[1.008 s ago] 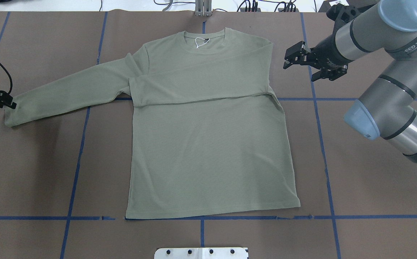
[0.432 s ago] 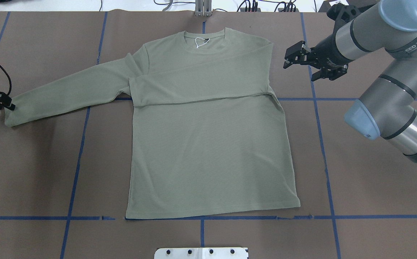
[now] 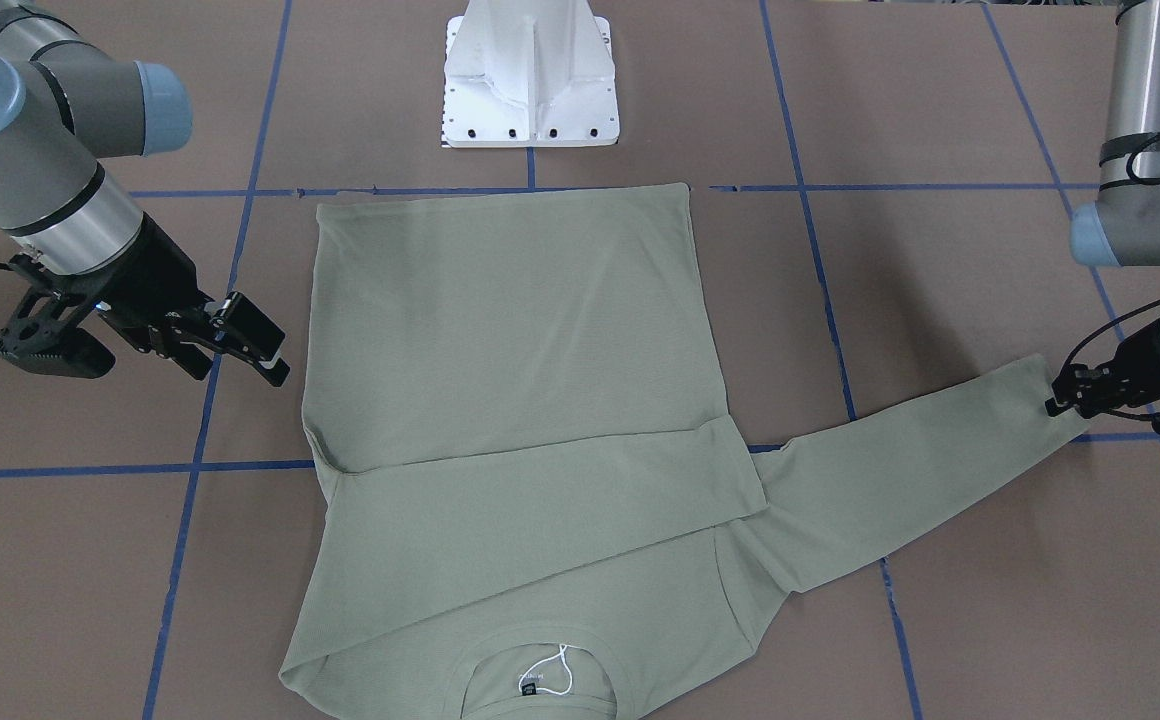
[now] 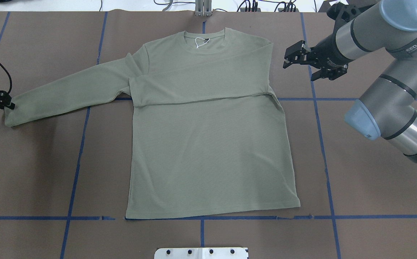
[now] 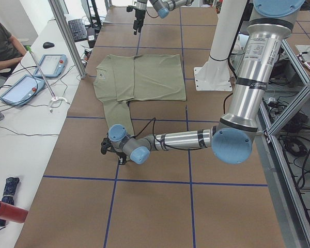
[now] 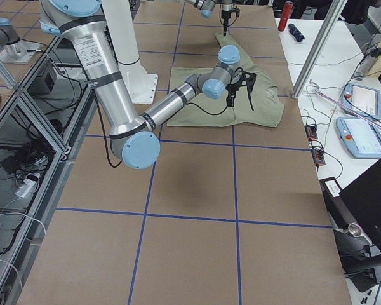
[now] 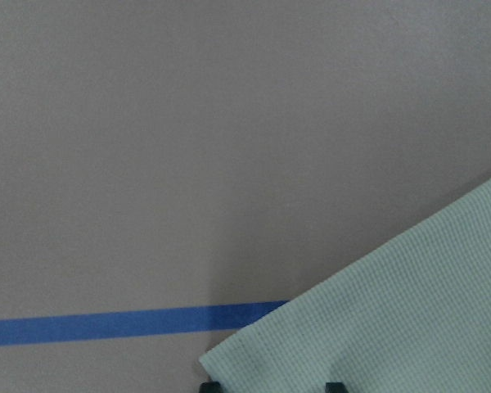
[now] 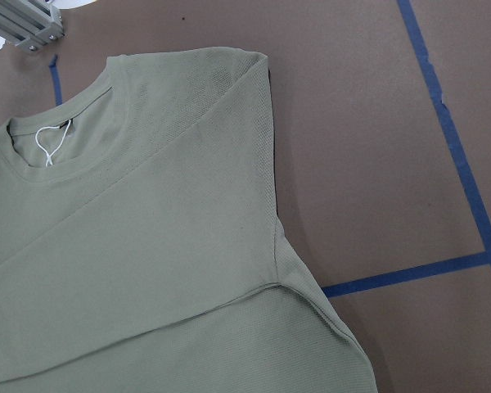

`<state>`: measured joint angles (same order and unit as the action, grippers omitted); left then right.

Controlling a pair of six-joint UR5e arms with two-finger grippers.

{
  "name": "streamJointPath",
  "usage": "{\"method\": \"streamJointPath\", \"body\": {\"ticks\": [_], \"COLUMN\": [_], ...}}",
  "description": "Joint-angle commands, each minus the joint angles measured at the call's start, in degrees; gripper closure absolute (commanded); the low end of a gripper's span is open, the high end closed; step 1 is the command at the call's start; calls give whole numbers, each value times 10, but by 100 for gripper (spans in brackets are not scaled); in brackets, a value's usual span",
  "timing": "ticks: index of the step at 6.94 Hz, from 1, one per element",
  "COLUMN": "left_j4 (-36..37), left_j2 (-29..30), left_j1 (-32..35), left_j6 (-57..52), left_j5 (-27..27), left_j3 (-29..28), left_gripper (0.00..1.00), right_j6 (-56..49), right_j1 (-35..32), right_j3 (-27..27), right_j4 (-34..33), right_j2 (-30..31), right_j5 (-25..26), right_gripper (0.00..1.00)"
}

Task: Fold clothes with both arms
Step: 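Lower the left gripper onto the cuff of the other sleeve and grasp it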

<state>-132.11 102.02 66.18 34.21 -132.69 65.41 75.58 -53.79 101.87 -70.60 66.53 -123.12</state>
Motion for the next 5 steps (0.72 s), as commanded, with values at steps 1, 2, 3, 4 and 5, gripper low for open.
{"method": "streamJointPath", "body": {"ticks": [1, 2, 3, 4, 5], "left_j4": [-1, -1, -1, 0, 2], "left_j2": [-1, 1, 2, 1, 1], "left_j1": [0, 0, 0, 1, 1], "left_j6": [2, 1, 0, 2, 5], "left_j5": [1, -2, -3, -5, -11], "left_j3": [2, 5, 12, 29, 49], "left_gripper": [83, 100, 100, 100, 100], "right_j6": [1, 1, 1, 1, 1], "right_j1": [-1, -1, -1, -1, -1], "right_j3": [3, 3, 6, 11, 11], "right_j4": [-1, -2, -2, -2, -2], "right_j2": [1, 1, 2, 10, 11], "right_j5": [0, 0, 0, 0, 0], "right_gripper": [0, 0, 0, 0, 0]}}
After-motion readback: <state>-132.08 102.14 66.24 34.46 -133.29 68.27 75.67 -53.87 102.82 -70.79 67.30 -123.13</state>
